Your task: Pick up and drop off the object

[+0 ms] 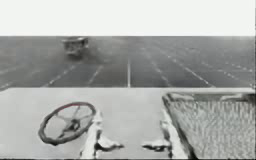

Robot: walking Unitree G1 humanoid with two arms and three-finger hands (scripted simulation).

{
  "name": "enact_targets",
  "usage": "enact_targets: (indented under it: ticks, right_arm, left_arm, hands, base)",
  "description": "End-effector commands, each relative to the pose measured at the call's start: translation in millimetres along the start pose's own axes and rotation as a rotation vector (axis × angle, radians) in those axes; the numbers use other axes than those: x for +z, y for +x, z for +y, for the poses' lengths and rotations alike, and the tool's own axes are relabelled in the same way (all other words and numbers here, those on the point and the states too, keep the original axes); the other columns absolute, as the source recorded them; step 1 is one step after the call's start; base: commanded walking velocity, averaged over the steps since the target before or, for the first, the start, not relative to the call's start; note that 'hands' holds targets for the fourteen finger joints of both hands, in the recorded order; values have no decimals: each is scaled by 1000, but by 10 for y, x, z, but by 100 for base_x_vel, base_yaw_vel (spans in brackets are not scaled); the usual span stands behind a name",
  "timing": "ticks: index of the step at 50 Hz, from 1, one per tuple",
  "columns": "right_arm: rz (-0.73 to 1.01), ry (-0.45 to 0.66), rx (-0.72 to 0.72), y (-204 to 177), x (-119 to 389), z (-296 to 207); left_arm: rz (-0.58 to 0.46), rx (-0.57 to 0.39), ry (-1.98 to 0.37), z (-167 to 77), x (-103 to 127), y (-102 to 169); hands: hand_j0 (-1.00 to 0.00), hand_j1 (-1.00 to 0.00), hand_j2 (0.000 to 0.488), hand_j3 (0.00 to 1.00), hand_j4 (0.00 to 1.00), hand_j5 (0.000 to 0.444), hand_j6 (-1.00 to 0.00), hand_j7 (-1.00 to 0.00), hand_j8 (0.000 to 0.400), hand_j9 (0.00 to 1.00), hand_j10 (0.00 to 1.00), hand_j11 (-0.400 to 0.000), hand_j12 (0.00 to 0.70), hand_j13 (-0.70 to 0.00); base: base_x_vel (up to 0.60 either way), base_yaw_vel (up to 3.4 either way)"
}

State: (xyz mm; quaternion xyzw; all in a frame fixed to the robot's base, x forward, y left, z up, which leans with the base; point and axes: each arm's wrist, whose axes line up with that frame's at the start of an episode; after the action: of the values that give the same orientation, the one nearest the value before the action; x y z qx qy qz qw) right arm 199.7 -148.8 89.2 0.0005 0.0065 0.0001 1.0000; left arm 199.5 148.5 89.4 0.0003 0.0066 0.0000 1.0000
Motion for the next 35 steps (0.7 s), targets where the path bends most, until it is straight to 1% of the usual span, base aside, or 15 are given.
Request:
enact_targets:
  ticks: [1,4,6,7,9,10,11,15,16,19,23,27,30,33,35]
  right_arm:
    - [-353,-210,-159,457,-32,145]
    - [-338,-235,-193,291,-191,174]
    - [-364,-199,-139,135,82,217]
    - [-377,-198,-134,99,16,205]
    - [-366,-177,-144,63,-25,175]
    - [-355,-174,-153,96,-97,235]
    - [-337,-159,-112,34,-130,278]
    - [-343,-148,-116,76,-161,285]
    - [-336,-149,-122,10,-127,291]
    - [-341,-147,-126,92,-88,285]
    - [-344,-127,-126,83,-87,289]
    - [-340,-127,-120,66,-100,268]
    - [-348,-119,-106,-53,-64,253]
    - [-343,-121,-109,-31,-92,279]
    - [-332,-110,-110,-48,-143,232]
  left_arm:
    - [-131,151,-327,-558,97,656]
    - [-68,153,-295,-414,44,760]
    - [5,231,-81,-283,312,842]
    - [-25,295,9,-189,340,725]
    - [-77,301,320,41,647,723]
    - [-91,314,321,22,675,713]
    - [-126,342,526,311,884,780]
    - [-176,358,721,401,1240,870]
    - [-146,333,819,546,1203,901]
    - [-98,225,1083,507,1083,958]
    - [73,38,1310,674,1002,1040]
    - [145,0,1291,772,811,1015]
    - [253,14,1189,913,355,1089]
    - [265,-13,1172,867,184,1122]
    - [204,53,1228,848,-80,1084]
  hands:
    - [0,0,0,0,0,0,0,0,0,0,0,0,0,0]
    - [0,0,0,0,0,0,0,0,0,0,0,0,0,0]
    - [0,0,0,0,0,0,0,0,0,0,0,0,0,0]
    - [0,0,0,0,0,0,0,0,0,0,0,0,0,0]
    - [0,0,0,0,0,0,0,0,0,0,0,0,0,0]
    - [0,0,0,0,0,0,0,0,0,0,0,0,0,0]
    - [0,0,0,0,0,0,0,0,0,0,0,0,0,0]
    - [0,0,0,0,0,0,0,0,0,0,0,0,0,0]
    - [0,0,0,0,0,0,0,0,0,0,0,0,0,0]
    - [0,0,0,0,0,0,0,0,0,0,0,0,0,0]
    - [0,0,0,0,0,0,0,0,0,0,0,0,0,0]
    - [0,0,0,0,0,0,0,0,0,0,0,0,0,0]
    - [0,0,0,0,0,0,0,0,0,0,0,0,0,0]
    - [0,0,0,0,0,0,0,0,0,0,0,0,0,0]
    - [0,0,0,0,0,0,0,0,0,0,0,0,0,0]
  base:
    - [0,0]
    - [0,0]
    - [0,0]
    - [0,0]
    - [0,0]
    - [0,0]
    - [0,0]
    - [0,0]
    - [0,0]
    - [0,0]
    - [0,0]
    - [0,0]
    - [0,0]
    - [0,0]
    - [0,0]
